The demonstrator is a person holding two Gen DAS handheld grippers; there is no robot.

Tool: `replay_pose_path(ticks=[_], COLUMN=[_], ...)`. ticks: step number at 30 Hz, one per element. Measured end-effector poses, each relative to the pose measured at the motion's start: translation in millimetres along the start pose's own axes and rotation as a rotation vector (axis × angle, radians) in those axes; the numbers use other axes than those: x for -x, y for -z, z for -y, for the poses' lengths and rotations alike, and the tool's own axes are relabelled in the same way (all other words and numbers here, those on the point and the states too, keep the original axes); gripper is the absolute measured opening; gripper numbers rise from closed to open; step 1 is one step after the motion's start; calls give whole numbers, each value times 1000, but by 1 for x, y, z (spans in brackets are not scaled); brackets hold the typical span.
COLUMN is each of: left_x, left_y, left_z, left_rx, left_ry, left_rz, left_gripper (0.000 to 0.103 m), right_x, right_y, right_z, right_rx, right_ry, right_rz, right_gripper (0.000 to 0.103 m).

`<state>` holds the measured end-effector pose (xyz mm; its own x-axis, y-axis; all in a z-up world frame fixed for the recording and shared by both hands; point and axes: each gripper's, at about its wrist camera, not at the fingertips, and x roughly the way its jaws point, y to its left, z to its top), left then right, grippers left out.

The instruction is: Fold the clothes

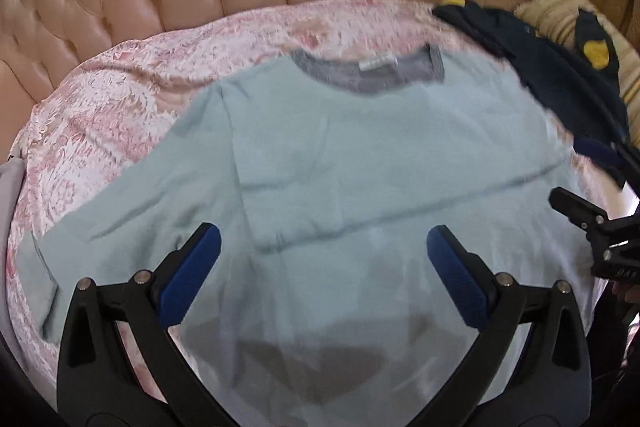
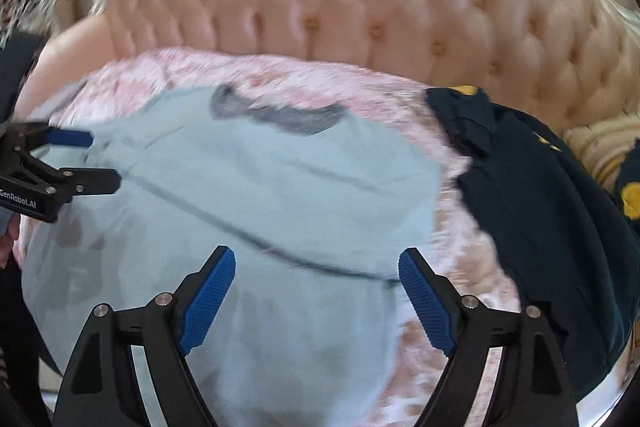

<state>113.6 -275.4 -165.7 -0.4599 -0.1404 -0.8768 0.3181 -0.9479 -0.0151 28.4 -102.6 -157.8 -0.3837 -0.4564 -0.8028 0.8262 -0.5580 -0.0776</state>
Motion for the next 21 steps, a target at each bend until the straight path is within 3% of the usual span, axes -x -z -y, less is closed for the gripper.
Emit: replay_pose_path(ticks=[3,7,10,16,21], left_x=[-7,-10,-2,25,25], left_y=[14,20,22,38,61], left_z=[-3,-12,-10,-11,-9], left_rx=[3,44,36,40,39], left_ry=[-5,40,25,39,46], left_rz=[-12,-3,4,43,27], left_gripper=[103,103,103,103,103], right_x=[-7,-7,-2,37,26], right_y=[4,8,4,3,21], right_z=[-22,-11,-17,-46,-63], right_rx=[66,-13,9,82,121], right_ry=[-1,-44,-2,3,11], right_rz=[-27,-36,-50,45,-11], right_gripper=[85,87,87,87,87])
